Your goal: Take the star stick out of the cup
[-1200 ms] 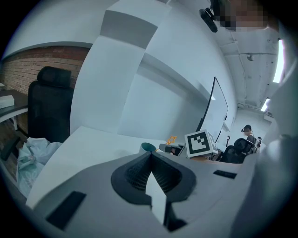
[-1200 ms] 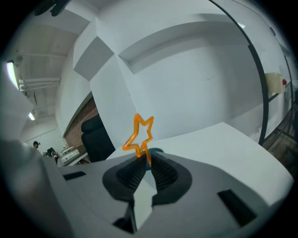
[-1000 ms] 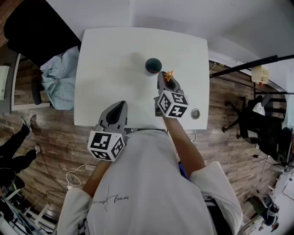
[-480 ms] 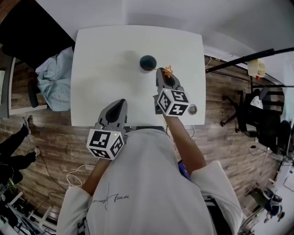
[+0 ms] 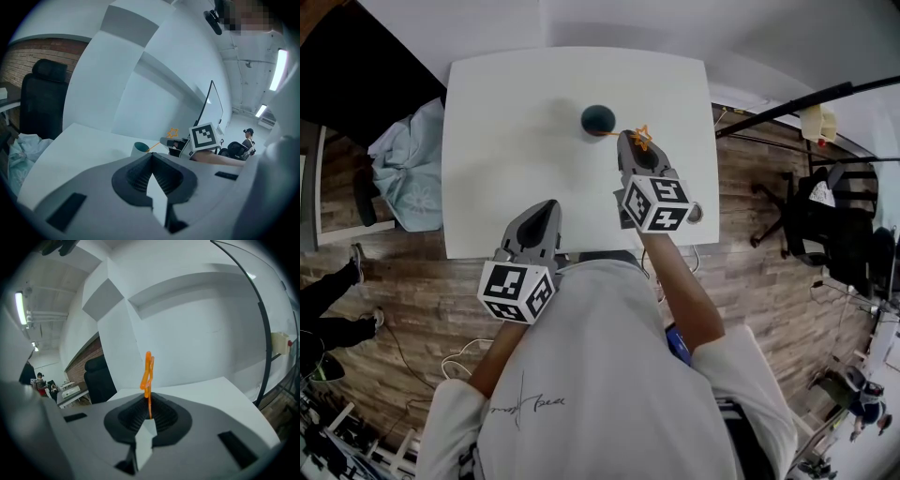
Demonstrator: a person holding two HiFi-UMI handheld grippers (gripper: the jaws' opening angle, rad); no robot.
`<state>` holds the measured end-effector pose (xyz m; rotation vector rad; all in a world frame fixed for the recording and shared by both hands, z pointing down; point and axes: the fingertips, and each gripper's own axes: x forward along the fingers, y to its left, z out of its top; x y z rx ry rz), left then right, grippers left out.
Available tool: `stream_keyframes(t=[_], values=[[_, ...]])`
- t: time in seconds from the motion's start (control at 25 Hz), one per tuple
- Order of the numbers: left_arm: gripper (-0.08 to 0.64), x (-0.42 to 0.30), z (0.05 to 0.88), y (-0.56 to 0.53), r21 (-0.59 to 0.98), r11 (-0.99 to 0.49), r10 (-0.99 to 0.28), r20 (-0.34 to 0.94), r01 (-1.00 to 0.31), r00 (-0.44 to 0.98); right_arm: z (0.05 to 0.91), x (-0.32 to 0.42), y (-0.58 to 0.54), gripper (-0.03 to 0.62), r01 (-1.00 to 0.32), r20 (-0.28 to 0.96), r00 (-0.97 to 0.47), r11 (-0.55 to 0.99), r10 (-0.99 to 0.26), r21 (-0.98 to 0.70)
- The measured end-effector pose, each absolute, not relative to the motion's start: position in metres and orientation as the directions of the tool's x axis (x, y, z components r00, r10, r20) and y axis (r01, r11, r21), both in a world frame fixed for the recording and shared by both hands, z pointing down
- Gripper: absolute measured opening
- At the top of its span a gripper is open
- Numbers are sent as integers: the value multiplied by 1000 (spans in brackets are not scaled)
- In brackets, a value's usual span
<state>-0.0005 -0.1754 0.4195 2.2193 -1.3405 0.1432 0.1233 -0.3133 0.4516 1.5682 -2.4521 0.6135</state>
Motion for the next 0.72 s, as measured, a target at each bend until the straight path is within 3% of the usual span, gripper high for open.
stream_keyframes(t=[0.72], values=[[-3,-16,416,-162,410,-371,-794,324,-833,514,422,114,-299,25,-912,315,-409,379,-856,-154]])
